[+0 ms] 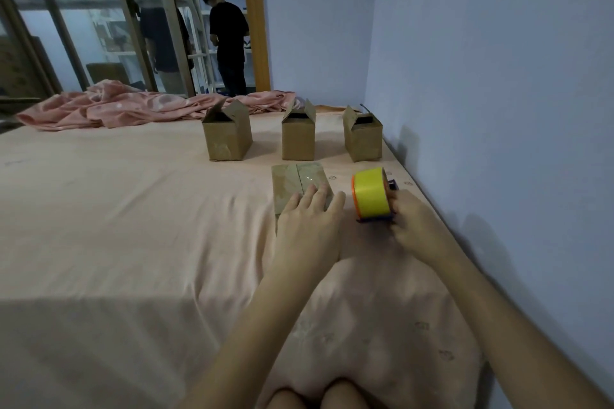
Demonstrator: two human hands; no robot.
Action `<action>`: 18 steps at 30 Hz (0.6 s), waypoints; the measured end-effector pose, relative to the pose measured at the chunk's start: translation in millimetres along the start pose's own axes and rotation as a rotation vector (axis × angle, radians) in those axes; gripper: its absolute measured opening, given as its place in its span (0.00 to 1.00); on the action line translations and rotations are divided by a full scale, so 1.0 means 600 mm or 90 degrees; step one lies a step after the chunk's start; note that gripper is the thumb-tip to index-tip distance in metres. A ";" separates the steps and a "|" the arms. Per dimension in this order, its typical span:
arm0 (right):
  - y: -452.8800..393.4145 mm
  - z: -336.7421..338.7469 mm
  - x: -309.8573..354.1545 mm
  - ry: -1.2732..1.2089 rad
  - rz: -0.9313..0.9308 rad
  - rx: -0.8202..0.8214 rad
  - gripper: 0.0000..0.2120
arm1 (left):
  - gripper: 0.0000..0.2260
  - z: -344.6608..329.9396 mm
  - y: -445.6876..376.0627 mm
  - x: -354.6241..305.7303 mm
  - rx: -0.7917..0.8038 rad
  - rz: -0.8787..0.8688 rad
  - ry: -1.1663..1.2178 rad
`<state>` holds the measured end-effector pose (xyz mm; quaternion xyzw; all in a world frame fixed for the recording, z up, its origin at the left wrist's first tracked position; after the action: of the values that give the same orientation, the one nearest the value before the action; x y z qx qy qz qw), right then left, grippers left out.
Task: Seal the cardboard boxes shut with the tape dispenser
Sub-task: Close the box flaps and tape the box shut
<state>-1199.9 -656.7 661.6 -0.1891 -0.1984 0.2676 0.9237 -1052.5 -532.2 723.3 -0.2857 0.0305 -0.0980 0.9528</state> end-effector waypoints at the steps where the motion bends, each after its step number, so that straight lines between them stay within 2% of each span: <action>1: 0.014 -0.007 -0.007 -0.025 -0.001 0.002 0.22 | 0.15 0.003 0.000 0.002 -0.009 0.007 0.010; 4: 0.042 -0.003 -0.021 -0.069 -0.007 -0.026 0.28 | 0.15 0.007 0.000 0.003 -0.009 0.011 0.041; 7: 0.068 -0.005 -0.036 -0.129 -0.032 -0.035 0.30 | 0.22 0.000 0.003 0.003 0.019 -0.014 0.051; 10: 0.097 -0.007 -0.061 -0.313 -0.159 -0.088 0.31 | 0.30 0.025 0.009 0.025 -0.009 0.015 0.254; 11: 0.108 -0.004 -0.065 -0.375 -0.203 -0.123 0.30 | 0.30 0.038 0.012 0.037 -0.032 0.034 0.331; 13: 0.126 0.036 -0.055 -0.351 -0.236 -0.261 0.23 | 0.26 0.058 0.028 0.072 -0.098 0.105 0.451; 15: 0.148 0.098 -0.013 -0.257 -0.182 -0.451 0.20 | 0.22 0.055 0.054 0.118 -0.150 0.238 0.572; 16: 0.157 0.123 0.024 -0.261 -0.127 -0.521 0.18 | 0.21 0.047 0.071 0.138 -0.171 0.301 0.636; 17: 0.158 0.136 0.062 -0.271 -0.061 -0.542 0.17 | 0.20 0.036 0.087 0.151 -0.181 0.353 0.688; 18: 0.148 0.138 0.103 -0.286 -0.025 -0.512 0.17 | 0.20 0.022 0.099 0.160 -0.178 0.393 0.723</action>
<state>-1227.8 -531.4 707.7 -0.4661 -0.4851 0.1858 0.7162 -947.0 -496.3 701.4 -0.2887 0.6209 0.0489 0.7271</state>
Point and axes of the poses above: each hand's wrist, its own y-axis away from the middle knuckle, its own z-axis out of the back of the hand, x = y × z, the point moved 8 cm from there along -y, towards the middle knuckle, and after that the axes turned 3 degrees about y, right-handed, at the moved point
